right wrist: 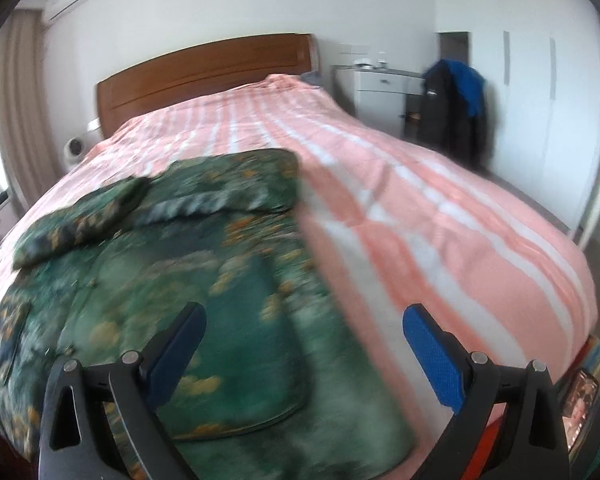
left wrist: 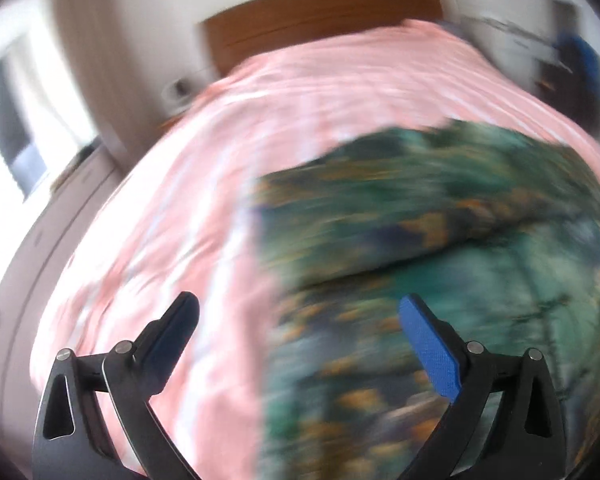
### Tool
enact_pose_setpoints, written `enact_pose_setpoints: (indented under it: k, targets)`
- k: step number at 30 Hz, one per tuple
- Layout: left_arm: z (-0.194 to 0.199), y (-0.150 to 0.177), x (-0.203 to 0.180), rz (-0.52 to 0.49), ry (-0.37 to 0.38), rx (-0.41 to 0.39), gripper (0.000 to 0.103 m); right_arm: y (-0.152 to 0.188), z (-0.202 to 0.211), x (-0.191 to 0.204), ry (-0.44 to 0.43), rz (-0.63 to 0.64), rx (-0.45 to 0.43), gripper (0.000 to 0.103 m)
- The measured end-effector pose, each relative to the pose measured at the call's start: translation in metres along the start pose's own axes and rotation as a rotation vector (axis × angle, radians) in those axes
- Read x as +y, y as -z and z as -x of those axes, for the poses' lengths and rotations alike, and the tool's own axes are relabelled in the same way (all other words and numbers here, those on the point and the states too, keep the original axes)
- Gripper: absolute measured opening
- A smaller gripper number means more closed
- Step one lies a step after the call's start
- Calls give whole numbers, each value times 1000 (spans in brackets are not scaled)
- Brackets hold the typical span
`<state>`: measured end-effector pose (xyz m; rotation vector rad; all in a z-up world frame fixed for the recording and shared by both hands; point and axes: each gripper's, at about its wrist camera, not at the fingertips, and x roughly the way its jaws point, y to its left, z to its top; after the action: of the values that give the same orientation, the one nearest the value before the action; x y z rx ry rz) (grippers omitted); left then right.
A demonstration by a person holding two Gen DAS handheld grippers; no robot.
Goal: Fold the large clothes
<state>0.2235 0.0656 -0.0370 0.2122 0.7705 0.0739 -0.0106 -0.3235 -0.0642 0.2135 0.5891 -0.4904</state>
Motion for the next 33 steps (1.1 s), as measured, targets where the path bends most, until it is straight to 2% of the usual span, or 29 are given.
enact_pose_setpoints:
  k: [2, 5, 8, 13, 16, 18, 20, 22, 26, 33]
  targets:
    - [-10, 12, 41, 118, -46, 32, 101, -2, -4, -10, 25, -26, 6, 98]
    - [-33, 35, 87, 242, -130, 69, 101, -7, -8, -24, 63, -53, 11, 98]
    - [-58, 52, 106, 280, -166, 108, 101, -22, -13, -37, 94, -44, -5, 98]
    - [-98, 67, 116, 257, -236, 139, 101, -48, -46, -59, 142, 9, -39, 98]
    - [-116, 79, 126, 298, -222, 190, 101, -55, -75, -73, 178, 41, -11, 98]
    - [-128, 94, 133, 343, -185, 226, 101, -52, -99, -85, 189, 69, 19, 98]
    - [-130, 110, 140, 398, -130, 192, 103, -48, -121, -99, 157, 9, 116, 98]
    - [-127, 118, 144, 429, -105, 154, 103, -46, -130, -108, 126, -43, 142, 98]
    - [-129, 116, 138, 410, -126, 151, 103, -37, -157, -118, 125, -91, 252, 103]
    - [-129, 118, 138, 414, -132, 136, 103, -34, -160, -121, 127, -101, 245, 103]
